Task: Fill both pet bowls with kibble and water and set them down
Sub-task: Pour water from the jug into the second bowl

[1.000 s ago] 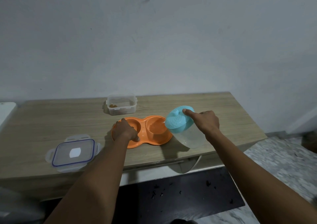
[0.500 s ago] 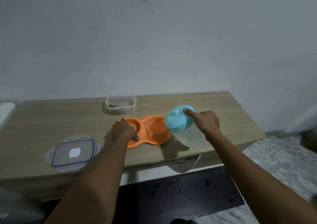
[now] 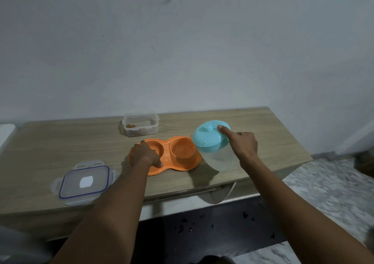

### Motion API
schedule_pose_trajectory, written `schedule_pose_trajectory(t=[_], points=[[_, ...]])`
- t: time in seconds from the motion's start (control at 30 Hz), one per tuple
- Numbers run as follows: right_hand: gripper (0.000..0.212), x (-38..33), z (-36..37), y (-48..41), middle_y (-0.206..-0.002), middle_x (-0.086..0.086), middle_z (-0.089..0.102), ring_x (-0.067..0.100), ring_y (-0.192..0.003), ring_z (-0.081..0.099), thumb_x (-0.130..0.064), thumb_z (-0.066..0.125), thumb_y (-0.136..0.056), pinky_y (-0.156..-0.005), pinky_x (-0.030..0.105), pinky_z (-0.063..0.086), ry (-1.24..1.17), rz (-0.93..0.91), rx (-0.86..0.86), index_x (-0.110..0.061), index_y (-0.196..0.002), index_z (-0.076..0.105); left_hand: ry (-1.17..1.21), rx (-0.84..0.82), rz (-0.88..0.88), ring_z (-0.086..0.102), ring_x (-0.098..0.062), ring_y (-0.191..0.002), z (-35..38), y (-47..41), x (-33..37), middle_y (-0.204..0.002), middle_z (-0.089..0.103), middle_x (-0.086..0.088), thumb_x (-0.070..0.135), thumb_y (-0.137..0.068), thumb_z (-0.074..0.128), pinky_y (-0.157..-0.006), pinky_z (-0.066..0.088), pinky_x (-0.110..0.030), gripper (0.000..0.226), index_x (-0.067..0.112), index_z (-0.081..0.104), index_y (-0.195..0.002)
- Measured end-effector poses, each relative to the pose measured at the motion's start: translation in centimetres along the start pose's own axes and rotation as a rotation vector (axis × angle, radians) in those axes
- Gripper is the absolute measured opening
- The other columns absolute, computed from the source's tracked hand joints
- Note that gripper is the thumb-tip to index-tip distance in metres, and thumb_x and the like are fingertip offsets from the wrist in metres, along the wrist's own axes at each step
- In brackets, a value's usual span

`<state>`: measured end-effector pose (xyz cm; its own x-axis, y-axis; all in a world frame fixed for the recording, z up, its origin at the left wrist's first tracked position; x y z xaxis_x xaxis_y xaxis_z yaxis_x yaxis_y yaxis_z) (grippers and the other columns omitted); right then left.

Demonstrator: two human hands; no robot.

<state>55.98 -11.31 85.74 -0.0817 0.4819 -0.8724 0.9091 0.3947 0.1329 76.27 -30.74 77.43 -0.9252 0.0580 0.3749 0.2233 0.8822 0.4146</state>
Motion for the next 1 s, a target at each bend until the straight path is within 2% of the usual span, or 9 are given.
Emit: schedule_pose_trajectory(t=[0.07, 0.17, 0.3, 0.43, 0.5, 0.57, 0.67, 0.77, 1.0], points=[[0.063, 0.4, -0.3, 0.0, -0.067, 0.006, 0.058, 0.021, -0.066, 0.052, -0.06, 0.081, -0.072, -0.062, 0.037, 0.041, -0.068, 0.016, -0.006, -0.002, -0.062, 0.06, 0.007, -0.002, 0.005, 0.045, -0.033, -0.134, -0.1, 0.1, 0.0, -0.148, 0.041, -0.013, 0.028, -0.053, 0.095, -0.095, 0.048, -0.044, 0.118, 0.01, 0.029, -0.149], [0.076, 1.0, -0.6, -0.3, -0.068, 0.01, 0.055, 0.021, -0.066, 0.05, -0.063, 0.082, -0.066, -0.06, 0.036, 0.039, -0.152, 0.022, -0.033, 0.009, -0.067, 0.057, 0.003, 0.0, -0.001, 0.048, -0.033, -0.131, -0.1, 0.2, 0.1, -0.145, 0.044, -0.013, 0.028, -0.053, 0.096, -0.093, 0.048, -0.044, 0.115, 0.01, 0.032, -0.147], [0.063, 0.6, -0.4, -1.0, -0.066, 0.01, 0.045, 0.022, -0.065, 0.044, -0.065, 0.082, -0.059, -0.062, 0.037, 0.035, -0.24, -0.003, -0.069, -0.008, -0.066, 0.056, 0.02, -0.008, -0.002, 0.05, -0.033, -0.128, -0.3, 0.0, 0.5, -0.144, 0.046, -0.013, 0.025, -0.05, 0.097, -0.09, 0.049, -0.043, 0.114, 0.009, 0.036, -0.145], [0.05, -0.3, 0.3, -2.2, -0.07, 0.01, 0.043, 0.017, -0.063, 0.039, -0.052, 0.084, -0.072, -0.061, 0.035, 0.033, -0.363, -0.014, -0.095, -0.01, -0.07, 0.056, 0.016, -0.022, -0.018, 0.048, -0.034, -0.131, -0.4, -0.2, 0.5, -0.145, 0.045, -0.013, 0.025, -0.048, 0.097, -0.093, 0.048, -0.045, 0.12, 0.01, 0.033, -0.149], [0.052, -1.0, 0.9, -2.9, -0.069, 0.009, 0.041, 0.017, -0.063, 0.038, -0.05, 0.084, -0.074, -0.062, 0.036, 0.033, -0.4, -0.017, -0.104, -0.012, -0.065, 0.049, -0.001, -0.017, -0.028, 0.047, -0.034, -0.132, -0.3, -0.3, 0.6, -0.145, 0.046, -0.013, 0.026, -0.048, 0.097, -0.095, 0.047, -0.044, 0.121, 0.01, 0.033, -0.149], [0.06, -1.8, 1.6, -3.7, -0.06, 0.002, 0.036, 0.015, -0.058, 0.034, -0.049, 0.085, -0.074, -0.06, 0.034, 0.031, -0.432, -0.009, -0.111, -0.015, -0.058, 0.038, -0.013, -0.013, -0.023, 0.046, -0.033, -0.133, -0.2, -0.4, 0.6, -0.146, 0.045, -0.013, 0.026, -0.048, 0.097, -0.096, 0.046, -0.043, 0.121, 0.01, 0.032, -0.149], [0.064, -2.9, 3.0, -5.3, -0.054, -0.005, 0.03, 0.014, -0.056, 0.03, -0.048, 0.086, -0.074, -0.059, 0.033, 0.028, -0.483, 0.022, -0.125, -0.019, -0.056, 0.032, -0.012, -0.02, -0.003, 0.038, -0.032, -0.14, -0.2, -0.5, 0.7, -0.154, 0.036, -0.012, 0.026, -0.051, 0.096, -0.104, 0.041, -0.043, 0.127, 0.012, 0.023, -0.154], [0.065, -3.8, 4.8, -6.9, -0.057, -0.003, 0.03, 0.015, -0.058, 0.028, -0.049, 0.087, -0.072, -0.058, 0.032, 0.026, -0.502, 0.04, -0.162, -0.019, -0.057, 0.032, -0.001, -0.016, -0.033, 0.035, -0.032, -0.142, -0.2, -0.4, 0.9, -0.157, 0.031, -0.01, 0.026, -0.05, 0.097, -0.107, 0.039, -0.045, 0.132, 0.016, 0.019, -0.156], [0.055, -4.3, 9.3, -10.3, -0.064, 0.002, 0.037, 0.015, -0.063, 0.035, -0.048, 0.086, -0.074, -0.059, 0.031, 0.03, -0.509, 0.058, -0.216, -0.012, -0.063, 0.045, 0.03, 0.013, -0.082, 0.041, -0.033, -0.137, 0.1, -0.9, 0.7, -0.153, 0.037, -0.007, 0.027, -0.043, 0.097, -0.106, 0.041, -0.048, 0.134, 0.021, 0.023, -0.154]])
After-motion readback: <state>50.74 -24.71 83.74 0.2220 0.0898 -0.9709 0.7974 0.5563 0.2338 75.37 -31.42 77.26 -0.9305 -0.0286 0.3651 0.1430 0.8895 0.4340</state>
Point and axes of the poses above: each hand's wrist, its own y-axis away from the middle knuckle, its own z-axis out of the palm, x = y × z, the point moved 1 cm from there along -y, towards the middle knuckle
